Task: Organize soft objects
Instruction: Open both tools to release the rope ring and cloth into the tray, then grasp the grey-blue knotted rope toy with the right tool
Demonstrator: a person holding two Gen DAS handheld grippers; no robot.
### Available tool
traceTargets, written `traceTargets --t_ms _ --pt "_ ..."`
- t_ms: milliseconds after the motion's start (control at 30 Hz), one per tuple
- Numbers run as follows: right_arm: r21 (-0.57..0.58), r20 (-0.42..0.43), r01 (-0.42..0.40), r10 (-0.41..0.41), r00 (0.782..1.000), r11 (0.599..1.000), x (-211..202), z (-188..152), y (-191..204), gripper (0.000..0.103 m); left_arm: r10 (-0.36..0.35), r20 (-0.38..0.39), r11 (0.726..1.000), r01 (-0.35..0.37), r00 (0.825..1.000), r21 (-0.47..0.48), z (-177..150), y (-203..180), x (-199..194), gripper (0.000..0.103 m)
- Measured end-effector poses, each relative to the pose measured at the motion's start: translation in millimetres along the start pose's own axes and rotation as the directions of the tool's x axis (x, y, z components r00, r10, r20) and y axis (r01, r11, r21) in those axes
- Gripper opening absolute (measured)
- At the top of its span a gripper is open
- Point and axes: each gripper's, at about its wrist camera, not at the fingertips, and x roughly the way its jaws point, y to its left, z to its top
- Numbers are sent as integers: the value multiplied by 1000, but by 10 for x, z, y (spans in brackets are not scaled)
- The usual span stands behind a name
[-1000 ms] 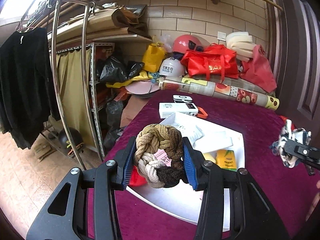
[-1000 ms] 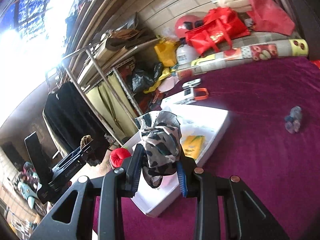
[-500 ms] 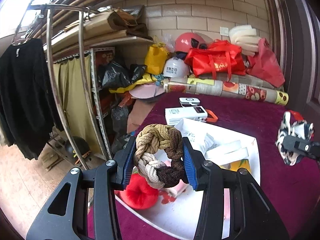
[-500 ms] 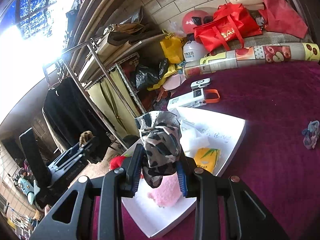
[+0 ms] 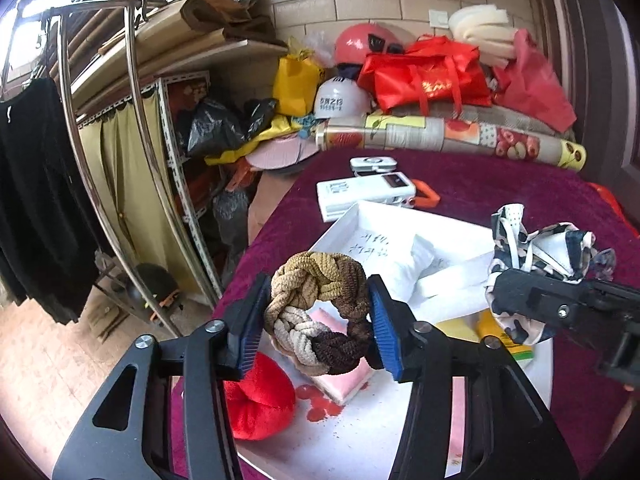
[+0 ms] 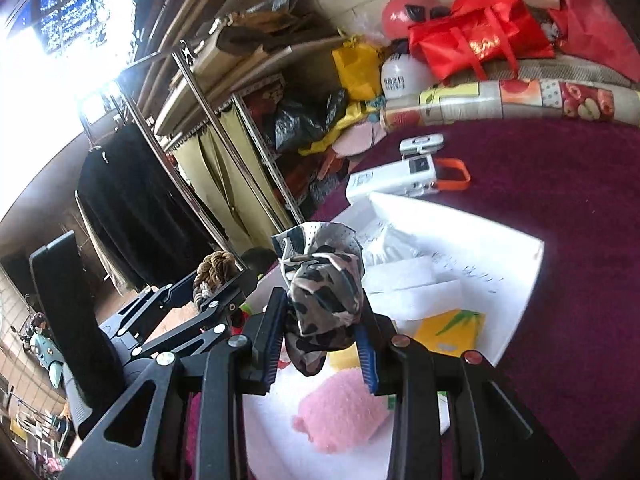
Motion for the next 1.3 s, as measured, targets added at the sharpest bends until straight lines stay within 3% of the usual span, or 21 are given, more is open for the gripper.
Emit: traceTargets --t_ms 33,67,100,133,167,233,500,833,1033,1100,1167,1267,1300 --pt "0 2 6 -6 1000 1000 35 -6 -9 33 2 0 1000 -2 1000 1 -5 0 14 62" --pt "-7 3 11 -11 1000 1000 60 -15 -15 42 8 -1 1000 -8 1000 4 -9 2 25 70" --pt "-16 5 21 -21 1000 1000 73 -26 -17 54 21 1 1000 -21 1000 7 -15 4 33 85" --pt "-21 18 52 -52 998 998 65 -38 -18 80 41 6 999 -41 999 8 -20 15 36 95" --pt "-32 42 78 -76 996 996 40 -56 -26 91 54 12 999 -54 998 5 -27 35 36 102" --pt "-40 59 70 -67 996 997 11 -82 -38 103 51 3 999 -51 999 -9 -43 77 55 103" --pt "-77 117 105 -96 989 991 -176 -141 34 103 59 18 998 -59 998 -21 -65 60 -53 103" --pt "-33 165 127 -120 979 991 -466 -151 -72 103 49 63 999 -49 997 8 -37 -136 -336 103" --pt "-26 222 163 -153 963 986 -754 -152 -176 103 -4 97 999 -1 995 44 -43 -398 -588 103" --pt "-27 249 218 -205 947 975 -864 -136 -225 103 -61 110 997 56 992 47 -62 -496 -702 103" --pt "-18 292 295 -277 915 955 -1028 -117 -331 103 -143 114 989 140 983 38 -73 -574 -802 103" --pt "91 324 408 -414 850 908 -1291 -84 -608 103 -304 112 953 303 946 19 -85 -706 -919 103" --pt "132 312 423 -443 841 896 -1344 -63 -716 103 -346 113 938 344 932 30 -87 -777 -960 103"
